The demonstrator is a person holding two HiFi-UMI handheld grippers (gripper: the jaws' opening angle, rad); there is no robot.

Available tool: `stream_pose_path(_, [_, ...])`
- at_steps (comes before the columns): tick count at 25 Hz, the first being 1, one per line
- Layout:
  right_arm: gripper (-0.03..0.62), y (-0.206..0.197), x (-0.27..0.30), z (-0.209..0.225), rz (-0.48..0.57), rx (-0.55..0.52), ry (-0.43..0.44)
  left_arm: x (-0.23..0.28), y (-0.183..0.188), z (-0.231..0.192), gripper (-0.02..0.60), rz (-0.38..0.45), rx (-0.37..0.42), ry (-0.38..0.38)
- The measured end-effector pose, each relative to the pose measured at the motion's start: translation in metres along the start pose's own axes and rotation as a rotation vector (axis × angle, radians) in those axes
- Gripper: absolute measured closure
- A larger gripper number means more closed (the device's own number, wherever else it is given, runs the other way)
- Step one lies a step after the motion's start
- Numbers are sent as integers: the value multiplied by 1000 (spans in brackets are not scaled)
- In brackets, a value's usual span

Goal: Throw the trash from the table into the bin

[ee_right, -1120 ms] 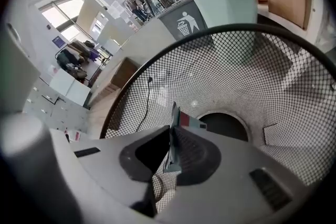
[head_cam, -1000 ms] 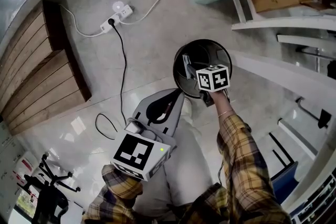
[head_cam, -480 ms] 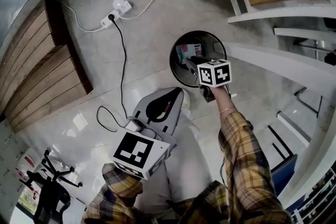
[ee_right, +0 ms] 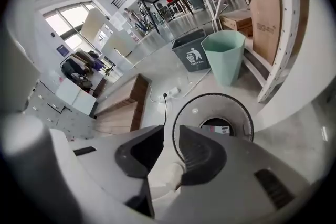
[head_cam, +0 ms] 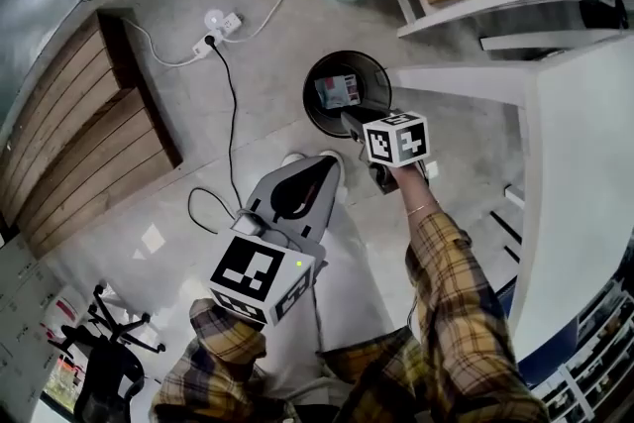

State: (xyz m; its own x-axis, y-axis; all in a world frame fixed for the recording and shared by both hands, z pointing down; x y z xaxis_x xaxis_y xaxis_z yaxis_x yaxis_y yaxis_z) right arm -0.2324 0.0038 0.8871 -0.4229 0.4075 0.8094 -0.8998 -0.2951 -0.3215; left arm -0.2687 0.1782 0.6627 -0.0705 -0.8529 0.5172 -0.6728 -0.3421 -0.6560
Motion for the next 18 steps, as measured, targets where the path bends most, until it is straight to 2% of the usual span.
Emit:
stream_pose_path(6, [520,23,-104,-59,124,31,16,-42,47,55,574,16,35,-27])
stream_pose_path(11, [520,53,-198,-108,271,-17,6,-62,101,94,574,48,106,-73])
stream_pose_path(15, [520,63,-280,-147,398,-43,7,-83,137,129,574,79,150,-111])
stream_pose_path(18, [520,66,-345,-170,511,-93,-30,-96,157,156,574,93,205,-155])
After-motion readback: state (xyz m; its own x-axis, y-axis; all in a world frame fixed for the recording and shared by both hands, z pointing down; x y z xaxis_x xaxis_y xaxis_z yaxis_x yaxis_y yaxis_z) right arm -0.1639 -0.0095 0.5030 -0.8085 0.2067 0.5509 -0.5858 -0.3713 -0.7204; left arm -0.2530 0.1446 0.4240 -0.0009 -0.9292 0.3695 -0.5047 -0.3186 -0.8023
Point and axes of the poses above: the fingertips, and each gripper's own axes: x forward along the fingers, z to its right, y out of its top, the point moved 9 cm from there along -x, backward along the fingers, and after that the axes turned 2 degrees about -z, right-handed, at the moved point
